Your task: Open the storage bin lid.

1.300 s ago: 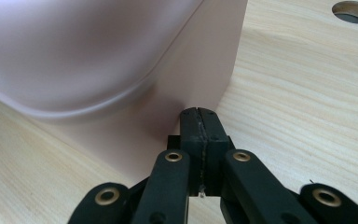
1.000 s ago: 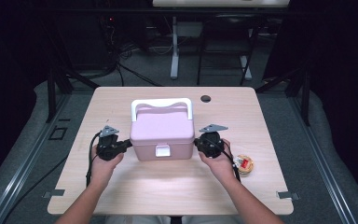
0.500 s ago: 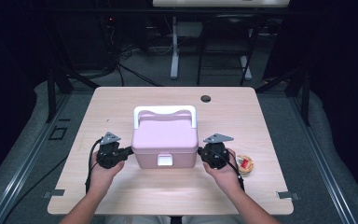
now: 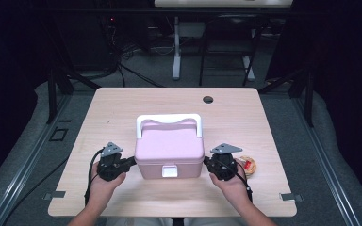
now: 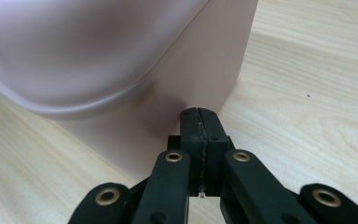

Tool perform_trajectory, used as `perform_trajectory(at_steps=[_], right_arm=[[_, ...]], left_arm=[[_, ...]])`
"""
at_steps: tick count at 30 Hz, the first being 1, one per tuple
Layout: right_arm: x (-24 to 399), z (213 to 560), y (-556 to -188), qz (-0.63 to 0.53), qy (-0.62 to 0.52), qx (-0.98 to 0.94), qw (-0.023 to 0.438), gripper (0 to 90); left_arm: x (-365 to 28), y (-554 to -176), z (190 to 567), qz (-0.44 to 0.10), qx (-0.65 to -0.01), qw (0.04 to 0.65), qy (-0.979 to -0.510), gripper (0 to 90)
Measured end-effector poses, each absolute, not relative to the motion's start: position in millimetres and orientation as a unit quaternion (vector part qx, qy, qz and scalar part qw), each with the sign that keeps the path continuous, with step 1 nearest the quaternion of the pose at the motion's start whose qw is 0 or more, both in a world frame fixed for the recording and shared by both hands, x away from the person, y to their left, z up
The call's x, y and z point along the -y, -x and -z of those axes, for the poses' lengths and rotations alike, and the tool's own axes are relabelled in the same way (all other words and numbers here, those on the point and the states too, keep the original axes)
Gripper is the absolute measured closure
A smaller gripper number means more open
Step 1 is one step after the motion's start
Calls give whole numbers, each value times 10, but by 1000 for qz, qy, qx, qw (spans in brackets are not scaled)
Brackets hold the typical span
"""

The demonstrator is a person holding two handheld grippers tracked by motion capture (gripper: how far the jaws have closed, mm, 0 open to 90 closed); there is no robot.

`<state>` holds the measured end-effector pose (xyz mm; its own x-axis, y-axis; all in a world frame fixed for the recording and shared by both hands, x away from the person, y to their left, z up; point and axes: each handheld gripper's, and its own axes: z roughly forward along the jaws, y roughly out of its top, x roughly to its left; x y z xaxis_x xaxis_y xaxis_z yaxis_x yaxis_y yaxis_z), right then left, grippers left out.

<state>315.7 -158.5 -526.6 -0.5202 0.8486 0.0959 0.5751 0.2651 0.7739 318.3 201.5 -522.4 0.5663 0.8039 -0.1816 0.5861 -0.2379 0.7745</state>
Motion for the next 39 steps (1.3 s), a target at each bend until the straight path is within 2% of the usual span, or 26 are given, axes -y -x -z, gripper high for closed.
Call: perform_trajectory(at_steps=[19,39], right_arm=[[1673,5231,-2809,-381,-447,-792,166,900],[1687,5217,-2622,-379,-441,-798,157,900]], left_arm=[[-1980,-2948,5204,-112,-424,421,-794,900],[-2009,-2813,5199,-97,-419,421,-799,900]])
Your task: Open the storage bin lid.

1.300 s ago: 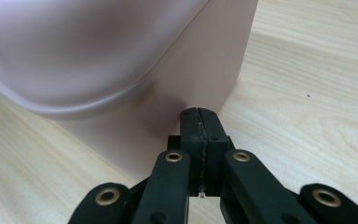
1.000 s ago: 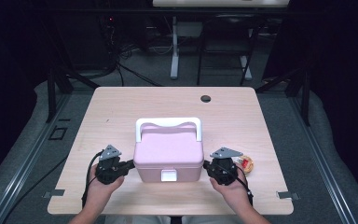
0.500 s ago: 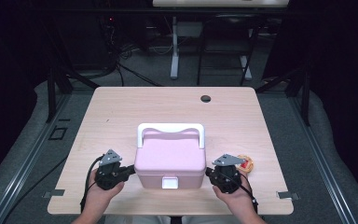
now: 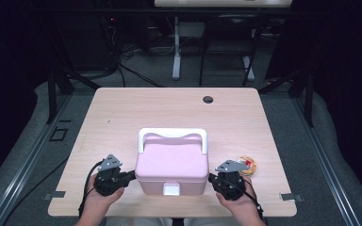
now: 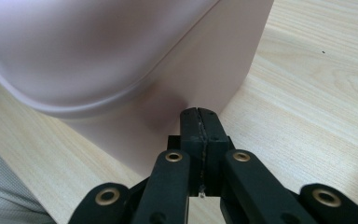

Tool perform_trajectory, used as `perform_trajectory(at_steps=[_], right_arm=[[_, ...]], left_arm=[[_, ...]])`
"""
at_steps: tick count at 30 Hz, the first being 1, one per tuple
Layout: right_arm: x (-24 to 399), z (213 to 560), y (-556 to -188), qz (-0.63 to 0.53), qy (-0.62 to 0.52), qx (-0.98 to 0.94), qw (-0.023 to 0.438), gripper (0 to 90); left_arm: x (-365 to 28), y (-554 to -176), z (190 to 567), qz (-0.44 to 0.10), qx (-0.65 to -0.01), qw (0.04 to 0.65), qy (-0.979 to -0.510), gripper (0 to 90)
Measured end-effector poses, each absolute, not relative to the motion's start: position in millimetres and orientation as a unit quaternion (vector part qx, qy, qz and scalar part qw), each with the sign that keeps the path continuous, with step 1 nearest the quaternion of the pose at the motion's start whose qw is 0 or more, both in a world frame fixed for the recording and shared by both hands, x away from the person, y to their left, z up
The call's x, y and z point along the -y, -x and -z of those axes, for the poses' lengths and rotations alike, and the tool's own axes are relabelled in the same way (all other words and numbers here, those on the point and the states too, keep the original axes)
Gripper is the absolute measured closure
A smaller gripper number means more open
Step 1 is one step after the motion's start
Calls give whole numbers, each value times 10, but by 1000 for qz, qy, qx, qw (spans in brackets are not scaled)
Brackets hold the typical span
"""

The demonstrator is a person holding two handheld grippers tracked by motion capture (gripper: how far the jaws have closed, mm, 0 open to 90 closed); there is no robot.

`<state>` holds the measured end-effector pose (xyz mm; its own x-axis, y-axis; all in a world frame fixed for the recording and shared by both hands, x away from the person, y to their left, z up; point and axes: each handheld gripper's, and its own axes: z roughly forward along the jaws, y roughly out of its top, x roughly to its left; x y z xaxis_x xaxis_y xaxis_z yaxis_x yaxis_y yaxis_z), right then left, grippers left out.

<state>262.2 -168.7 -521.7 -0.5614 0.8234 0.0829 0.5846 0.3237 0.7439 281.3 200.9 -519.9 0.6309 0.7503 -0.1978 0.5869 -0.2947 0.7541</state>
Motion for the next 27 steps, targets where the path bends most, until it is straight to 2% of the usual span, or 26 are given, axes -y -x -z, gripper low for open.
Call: perform_trajectory(at_steps=[8,17,25,27], right_arm=[[1702,5218,-2645,-374,-434,-804,156,897],[1749,5154,-2714,-370,-429,-812,139,836],[1780,4969,-2714,-366,-408,-823,152,784],[1800,4899,-2729,-364,-402,-826,156,747]], left_arm=[[-2044,-2832,5204,-91,-408,425,-803,877],[-2104,-2872,5093,-86,-396,424,-810,789],[-2163,-2885,4913,-83,-401,426,-807,709],[-2181,-2897,4874,-82,-405,427,-804,670]])
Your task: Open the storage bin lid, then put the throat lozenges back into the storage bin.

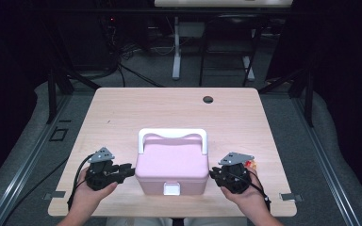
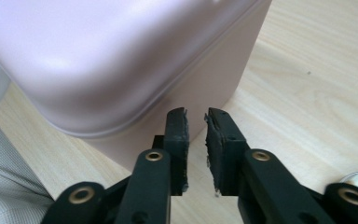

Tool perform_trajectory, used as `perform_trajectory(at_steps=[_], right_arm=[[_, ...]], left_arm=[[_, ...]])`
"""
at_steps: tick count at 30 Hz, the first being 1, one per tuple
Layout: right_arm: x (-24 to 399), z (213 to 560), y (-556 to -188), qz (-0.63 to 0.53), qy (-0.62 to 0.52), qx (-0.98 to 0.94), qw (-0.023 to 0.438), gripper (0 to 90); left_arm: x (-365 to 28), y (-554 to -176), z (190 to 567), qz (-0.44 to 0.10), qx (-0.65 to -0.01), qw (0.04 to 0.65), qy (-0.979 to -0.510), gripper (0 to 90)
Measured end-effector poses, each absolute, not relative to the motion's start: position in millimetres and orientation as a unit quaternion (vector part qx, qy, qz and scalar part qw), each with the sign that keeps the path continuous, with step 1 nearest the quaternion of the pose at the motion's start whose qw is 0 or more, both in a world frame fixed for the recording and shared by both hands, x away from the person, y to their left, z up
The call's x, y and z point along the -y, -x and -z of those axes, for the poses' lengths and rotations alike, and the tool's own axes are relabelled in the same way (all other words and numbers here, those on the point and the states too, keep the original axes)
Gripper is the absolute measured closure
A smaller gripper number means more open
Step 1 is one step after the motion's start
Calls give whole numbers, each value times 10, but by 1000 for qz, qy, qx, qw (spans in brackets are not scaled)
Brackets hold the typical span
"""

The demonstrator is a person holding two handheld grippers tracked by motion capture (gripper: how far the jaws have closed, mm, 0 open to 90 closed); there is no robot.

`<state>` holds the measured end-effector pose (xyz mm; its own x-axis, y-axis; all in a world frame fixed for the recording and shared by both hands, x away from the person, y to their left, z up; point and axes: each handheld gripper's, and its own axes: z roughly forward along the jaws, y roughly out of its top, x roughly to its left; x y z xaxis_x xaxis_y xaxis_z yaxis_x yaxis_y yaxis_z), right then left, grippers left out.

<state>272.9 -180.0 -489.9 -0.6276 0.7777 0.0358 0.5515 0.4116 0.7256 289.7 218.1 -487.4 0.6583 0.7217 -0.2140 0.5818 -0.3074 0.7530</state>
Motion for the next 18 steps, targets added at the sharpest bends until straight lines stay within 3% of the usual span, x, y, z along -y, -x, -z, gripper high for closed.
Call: perform_trajectory(at_steps=[8,18], right_arm=[[1896,4686,-2831,-376,-395,-826,140,630],[1863,4524,-2924,-366,-382,-837,135,578]], left_arm=[[-2221,-2973,4679,-84,-399,425,-808,581],[-2132,-3040,4462,-89,-378,425,-817,537]])
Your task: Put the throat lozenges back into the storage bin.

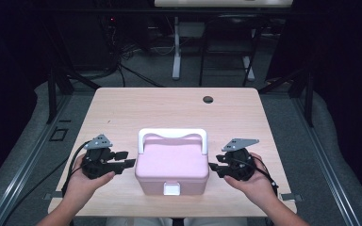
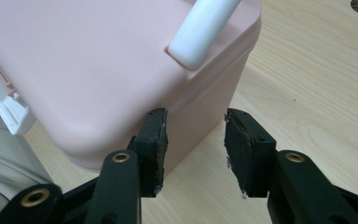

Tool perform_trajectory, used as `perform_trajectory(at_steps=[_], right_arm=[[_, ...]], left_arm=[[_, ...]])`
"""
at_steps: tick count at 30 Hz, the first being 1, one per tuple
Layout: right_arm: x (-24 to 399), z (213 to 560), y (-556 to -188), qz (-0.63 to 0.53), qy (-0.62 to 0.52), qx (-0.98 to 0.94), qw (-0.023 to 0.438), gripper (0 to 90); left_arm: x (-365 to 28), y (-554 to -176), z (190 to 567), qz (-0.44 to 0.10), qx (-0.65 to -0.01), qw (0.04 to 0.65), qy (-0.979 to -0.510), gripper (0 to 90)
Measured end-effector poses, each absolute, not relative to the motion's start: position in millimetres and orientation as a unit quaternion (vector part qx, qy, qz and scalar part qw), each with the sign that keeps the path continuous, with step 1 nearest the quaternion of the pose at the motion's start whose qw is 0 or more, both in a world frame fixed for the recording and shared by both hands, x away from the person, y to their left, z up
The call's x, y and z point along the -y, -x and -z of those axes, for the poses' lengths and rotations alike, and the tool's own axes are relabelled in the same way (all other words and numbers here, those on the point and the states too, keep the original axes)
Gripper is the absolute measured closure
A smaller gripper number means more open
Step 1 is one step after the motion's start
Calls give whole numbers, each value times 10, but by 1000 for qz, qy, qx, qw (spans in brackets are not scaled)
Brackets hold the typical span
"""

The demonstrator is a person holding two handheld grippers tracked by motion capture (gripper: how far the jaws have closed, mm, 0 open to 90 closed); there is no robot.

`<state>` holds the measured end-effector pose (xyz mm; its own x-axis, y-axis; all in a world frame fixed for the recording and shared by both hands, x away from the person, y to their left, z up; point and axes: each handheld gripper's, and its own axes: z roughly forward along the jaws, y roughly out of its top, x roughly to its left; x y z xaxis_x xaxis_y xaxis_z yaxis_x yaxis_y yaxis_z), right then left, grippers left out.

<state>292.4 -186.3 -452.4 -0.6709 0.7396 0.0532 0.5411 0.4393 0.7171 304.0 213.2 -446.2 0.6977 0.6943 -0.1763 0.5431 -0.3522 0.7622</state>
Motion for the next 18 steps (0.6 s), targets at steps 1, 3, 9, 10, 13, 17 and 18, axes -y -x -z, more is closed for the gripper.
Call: perform_trajectory(at_steps=[1,3,9,10,13,17,18], right_arm=[[1866,4509,-2936,-367,-384,-837,132,573],[1872,4476,-2956,-368,-386,-836,129,571],[1876,4320,-3014,-383,-381,-832,128,562],[1874,4303,-3019,-385,-382,-831,125,559],[1860,4259,-3062,-397,-381,-826,118,548],[1829,4254,-3128,-404,-382,-824,110,533],[1820,4257,-3140,-404,-382,-824,110,530]], left_arm=[[-2129,-3047,4447,-88,-377,424,-819,536],[-2115,-3068,4424,-89,-376,425,-819,534],[-2093,-3131,4378,-76,-376,424,-820,523],[-2090,-3142,4366,-76,-375,420,-823,522],[-2074,-3181,4340,-79,-375,420,-823,518],[-2064,-3238,4331,-78,-379,424,-819,509],[-2059,-3252,4331,-78,-379,423,-819,507]])
